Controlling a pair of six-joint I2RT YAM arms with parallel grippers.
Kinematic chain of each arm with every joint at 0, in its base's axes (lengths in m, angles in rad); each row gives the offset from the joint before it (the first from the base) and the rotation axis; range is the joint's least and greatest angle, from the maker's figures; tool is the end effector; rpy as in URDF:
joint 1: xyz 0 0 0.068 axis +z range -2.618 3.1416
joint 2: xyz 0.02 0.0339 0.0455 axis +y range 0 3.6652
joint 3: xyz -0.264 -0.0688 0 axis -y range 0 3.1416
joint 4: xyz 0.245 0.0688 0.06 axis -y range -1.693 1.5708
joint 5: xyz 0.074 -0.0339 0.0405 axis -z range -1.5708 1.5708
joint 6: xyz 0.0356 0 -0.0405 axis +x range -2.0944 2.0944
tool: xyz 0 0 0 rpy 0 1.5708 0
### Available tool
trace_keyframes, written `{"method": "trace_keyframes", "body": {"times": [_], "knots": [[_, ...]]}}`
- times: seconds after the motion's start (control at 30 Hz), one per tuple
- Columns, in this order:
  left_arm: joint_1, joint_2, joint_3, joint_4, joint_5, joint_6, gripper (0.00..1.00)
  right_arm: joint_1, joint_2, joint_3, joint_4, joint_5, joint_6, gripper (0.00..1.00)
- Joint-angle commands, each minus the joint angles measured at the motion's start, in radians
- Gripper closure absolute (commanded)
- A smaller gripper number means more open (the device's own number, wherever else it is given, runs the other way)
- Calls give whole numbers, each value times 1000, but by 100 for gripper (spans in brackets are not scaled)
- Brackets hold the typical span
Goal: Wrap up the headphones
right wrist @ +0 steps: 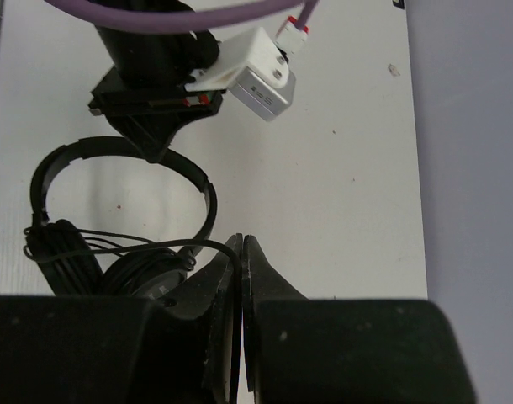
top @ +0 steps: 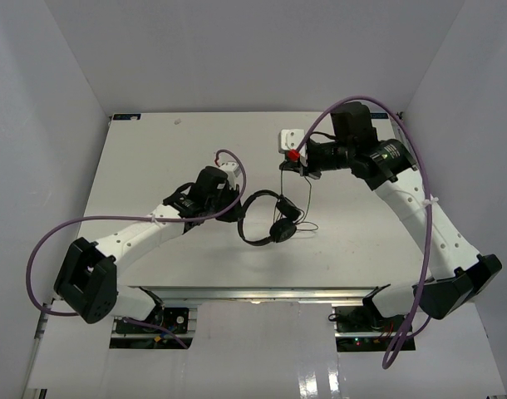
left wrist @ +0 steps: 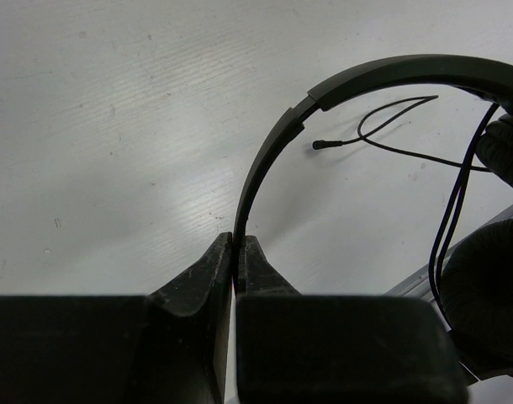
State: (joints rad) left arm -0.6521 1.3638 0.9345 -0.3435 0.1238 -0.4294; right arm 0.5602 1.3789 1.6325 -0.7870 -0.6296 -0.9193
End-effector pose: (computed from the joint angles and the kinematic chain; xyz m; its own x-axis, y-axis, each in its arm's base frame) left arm 0.2292 -0.1805 0.2481 -0.7845 0.0792 -0.6151 0.3804 0.8447 -0.3765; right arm 0.2263 0.1667 0.4399 0.4219 -0.4941 -0.7602 -0.8634 0.0370 -0.5032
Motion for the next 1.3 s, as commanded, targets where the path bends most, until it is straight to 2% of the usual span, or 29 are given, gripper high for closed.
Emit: {"method": "trace_keyframes", "body": {"times": [0.0, 0.23, 0.57, 0.8, 1.0, 1.27], "knots": [[-6, 9, 65, -10, 22, -6, 100, -1, -33, 55, -40, -114, -49, 92], [-6, 25, 77, -26, 30, -1, 100, 0, -33, 36, 35, -15, 6, 92], [-6, 78, 132, -67, 34, 12, 100, 13, -26, 49, -63, -157, -67, 92], [-7, 123, 177, -73, 46, 9, 100, 18, -39, -2, -82, -158, -101, 92], [-7, 130, 178, -72, 63, 11, 100, 18, -37, -20, -5, -90, -52, 92], [-6, 130, 164, -74, 72, 21, 100, 33, -11, 14, -32, -146, -52, 92]]}}
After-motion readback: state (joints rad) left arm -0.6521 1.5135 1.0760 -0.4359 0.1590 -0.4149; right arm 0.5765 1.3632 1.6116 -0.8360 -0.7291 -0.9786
